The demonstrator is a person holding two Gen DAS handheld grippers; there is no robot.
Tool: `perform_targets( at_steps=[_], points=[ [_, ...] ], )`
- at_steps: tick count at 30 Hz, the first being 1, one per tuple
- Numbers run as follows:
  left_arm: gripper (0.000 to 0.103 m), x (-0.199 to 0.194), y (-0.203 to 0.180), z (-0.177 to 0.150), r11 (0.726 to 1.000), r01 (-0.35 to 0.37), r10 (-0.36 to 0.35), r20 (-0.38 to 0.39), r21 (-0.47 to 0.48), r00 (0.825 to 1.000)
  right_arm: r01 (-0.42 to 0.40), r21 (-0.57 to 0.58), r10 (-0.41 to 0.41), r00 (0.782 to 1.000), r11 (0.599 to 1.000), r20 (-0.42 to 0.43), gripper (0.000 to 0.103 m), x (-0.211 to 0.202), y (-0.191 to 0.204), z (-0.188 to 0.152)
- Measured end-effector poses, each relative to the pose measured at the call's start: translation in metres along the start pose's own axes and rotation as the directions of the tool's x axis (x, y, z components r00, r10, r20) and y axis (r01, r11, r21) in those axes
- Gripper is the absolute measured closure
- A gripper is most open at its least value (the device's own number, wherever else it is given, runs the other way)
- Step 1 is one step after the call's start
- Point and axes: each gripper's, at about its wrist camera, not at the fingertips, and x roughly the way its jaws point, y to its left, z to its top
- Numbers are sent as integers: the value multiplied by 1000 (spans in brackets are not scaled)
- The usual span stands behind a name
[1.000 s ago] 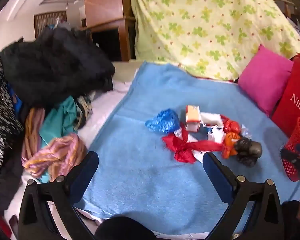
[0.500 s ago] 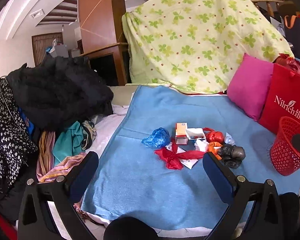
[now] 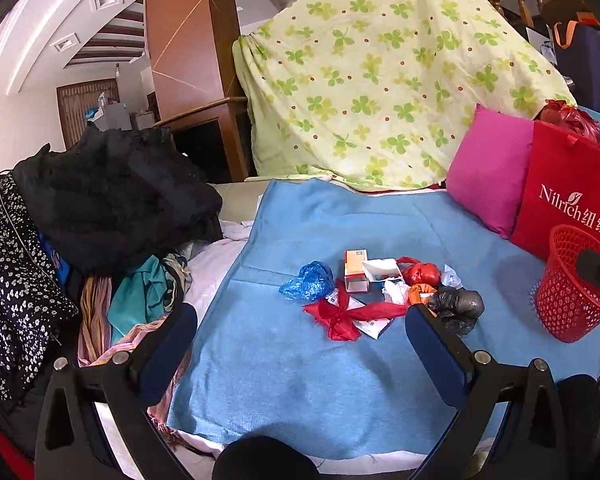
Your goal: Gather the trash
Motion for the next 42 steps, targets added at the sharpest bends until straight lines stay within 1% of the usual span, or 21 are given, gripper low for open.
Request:
perform_targets(
  at_steps=[16, 30, 42],
  points=[
    [0, 8, -8, -3, 999, 5, -4, -25, 37, 1000, -6, 33, 6, 1000, 999, -18, 0, 11, -2, -5],
    [0, 16, -13, -7, 999, 14, -11, -49, 49, 999, -12, 39, 13, 999, 999, -38, 0, 22, 0, -8],
    [0, 33, -14, -10, 999, 9, -4, -86, 53, 996, -23, 46, 26, 998, 999, -63, 0, 41, 1, -13]
  ],
)
